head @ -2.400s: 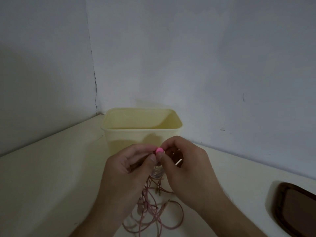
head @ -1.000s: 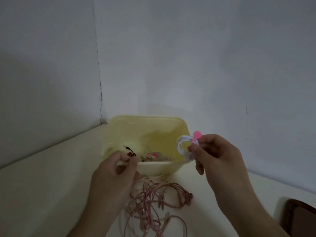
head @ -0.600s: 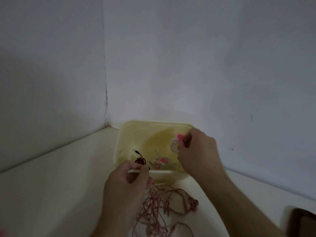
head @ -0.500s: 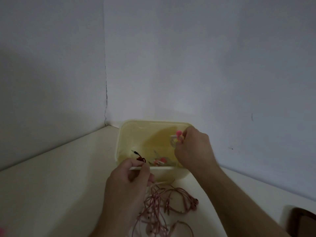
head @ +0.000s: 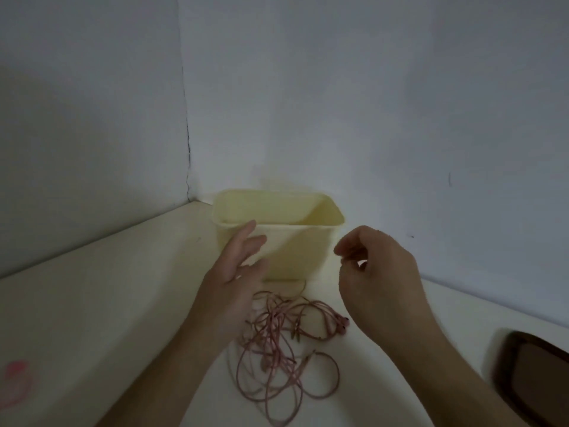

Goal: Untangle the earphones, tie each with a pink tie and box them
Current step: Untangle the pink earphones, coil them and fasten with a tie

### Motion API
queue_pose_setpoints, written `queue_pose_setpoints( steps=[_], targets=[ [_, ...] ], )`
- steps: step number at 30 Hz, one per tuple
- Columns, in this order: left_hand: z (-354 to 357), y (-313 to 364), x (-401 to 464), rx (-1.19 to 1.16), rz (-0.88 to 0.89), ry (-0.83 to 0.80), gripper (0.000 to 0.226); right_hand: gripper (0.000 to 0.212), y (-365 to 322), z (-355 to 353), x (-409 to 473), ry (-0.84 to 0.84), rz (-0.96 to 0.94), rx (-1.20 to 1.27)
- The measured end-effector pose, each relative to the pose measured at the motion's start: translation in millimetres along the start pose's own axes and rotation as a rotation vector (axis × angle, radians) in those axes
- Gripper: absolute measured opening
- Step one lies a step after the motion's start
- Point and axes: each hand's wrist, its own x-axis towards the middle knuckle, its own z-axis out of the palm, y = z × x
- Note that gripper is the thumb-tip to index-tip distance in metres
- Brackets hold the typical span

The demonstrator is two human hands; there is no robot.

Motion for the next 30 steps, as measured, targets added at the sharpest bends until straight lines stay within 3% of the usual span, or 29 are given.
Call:
queue_pose_setpoints(
  steps=[2, 4, 6, 8, 10, 12, 17, 22, 25, 30],
  targets=[
    [-2, -3, 0, -0.062, -0.025, -0.033, 0.051, 0.019, -7, -2, -10, -0.195, 0.124, 0.055],
    [-5, -3, -1, -0.072, 0.001, -0.019, 0.035, 0.050, -13, 6, -21, -0.396, 0.203, -0.021],
    [-8, -1, -3, -0.047, 0.056, 0.039, 0.021, 0.067, -17, 22, -33, -0.483, 0.186, -0.146],
    [-8, 0, -4, -0.035, 0.082, 0.091, 0.021, 0.063, -15, 36, -43, -0.519, 0.113, -0.237],
    [-9, 0, -4, -0.008, 0.079, 0.117, 0.024, 0.040, -9, 43, -44, -0.543, 0.064, -0.244],
    [-9, -1, -2, 0.011, 0.068, 0.138, 0.027, 0.020, -2, 38, -35, -0.493, 0.092, -0.174],
    [-4, -4, -2, 0.017, 0.017, 0.081, 0.027, 0.029, -5, -3, -10, -0.262, 0.165, 0.328],
    [7, 6, -13, -0.066, 0.057, -0.036, 0.020, 0.024, -12, -24, -9, -0.089, 0.061, 0.681],
    [12, 13, -21, -0.111, 0.121, -0.093, 0.019, 0.025, -14, -33, -7, -0.054, 0.000, 0.804],
    [14, 12, -24, -0.176, 0.172, -0.148, 0.022, 0.052, -12, -34, -7, -0.150, -0.042, 0.773]
  ],
)
